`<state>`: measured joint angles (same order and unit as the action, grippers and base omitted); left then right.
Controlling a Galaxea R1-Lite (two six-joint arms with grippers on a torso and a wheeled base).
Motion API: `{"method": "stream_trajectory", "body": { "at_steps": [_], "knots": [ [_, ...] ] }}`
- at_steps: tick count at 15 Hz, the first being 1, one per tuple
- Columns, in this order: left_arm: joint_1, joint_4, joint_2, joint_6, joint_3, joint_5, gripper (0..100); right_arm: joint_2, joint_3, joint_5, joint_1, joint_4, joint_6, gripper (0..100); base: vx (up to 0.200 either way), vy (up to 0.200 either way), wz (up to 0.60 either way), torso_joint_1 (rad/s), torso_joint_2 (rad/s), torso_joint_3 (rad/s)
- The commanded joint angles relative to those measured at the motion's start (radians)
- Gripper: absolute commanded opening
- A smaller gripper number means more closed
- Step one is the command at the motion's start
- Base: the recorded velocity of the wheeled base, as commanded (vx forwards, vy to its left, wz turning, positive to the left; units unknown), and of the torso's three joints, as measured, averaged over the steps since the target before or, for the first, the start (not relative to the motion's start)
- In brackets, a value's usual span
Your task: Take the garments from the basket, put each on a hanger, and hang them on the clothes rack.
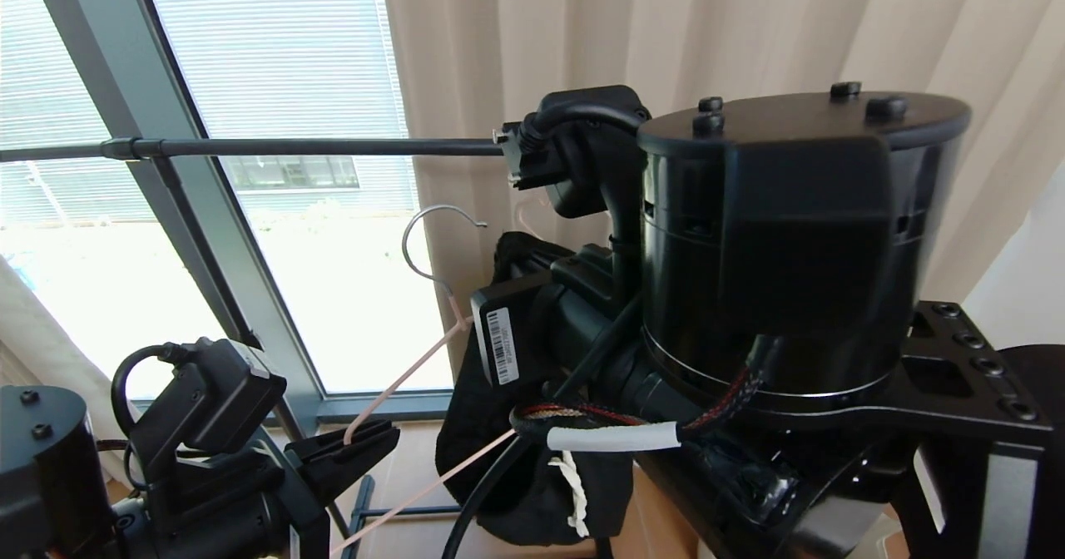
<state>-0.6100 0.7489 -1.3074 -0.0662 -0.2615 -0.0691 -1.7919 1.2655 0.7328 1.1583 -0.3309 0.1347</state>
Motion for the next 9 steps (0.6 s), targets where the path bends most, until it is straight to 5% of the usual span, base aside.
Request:
{"method": "stream_trajectory", "body": {
  "at_steps": [1,2,3,9],
  "knots": [
    [0.003,0.000,-0.006,0.002,0.004,0.000,0,0.002,0.000,0.000,0.004,0.000,0.002,0,0.000,0.000,0.00,0.000,0.00,0.000],
    [0.003,0.000,-0.003,0.002,0.004,0.000,0,0.000,0.000,0.000,0.004,0.000,0.005,0,0.000,0.000,0.00,0.000,0.00,0.000],
    [0.003,0.000,0.000,0.002,0.004,0.000,0,0.002,-0.003,0.000,0.004,0.000,0.008,100,0.000,0.000,0.00,0.000,0.00,0.000],
    [0.003,0.000,0.011,0.002,0.007,0.000,0,0.014,-0.018,0.005,-0.078,-0.007,0.008,100,0.000,0.000,0.00,0.000,0.00,0.000]
  ]
}}
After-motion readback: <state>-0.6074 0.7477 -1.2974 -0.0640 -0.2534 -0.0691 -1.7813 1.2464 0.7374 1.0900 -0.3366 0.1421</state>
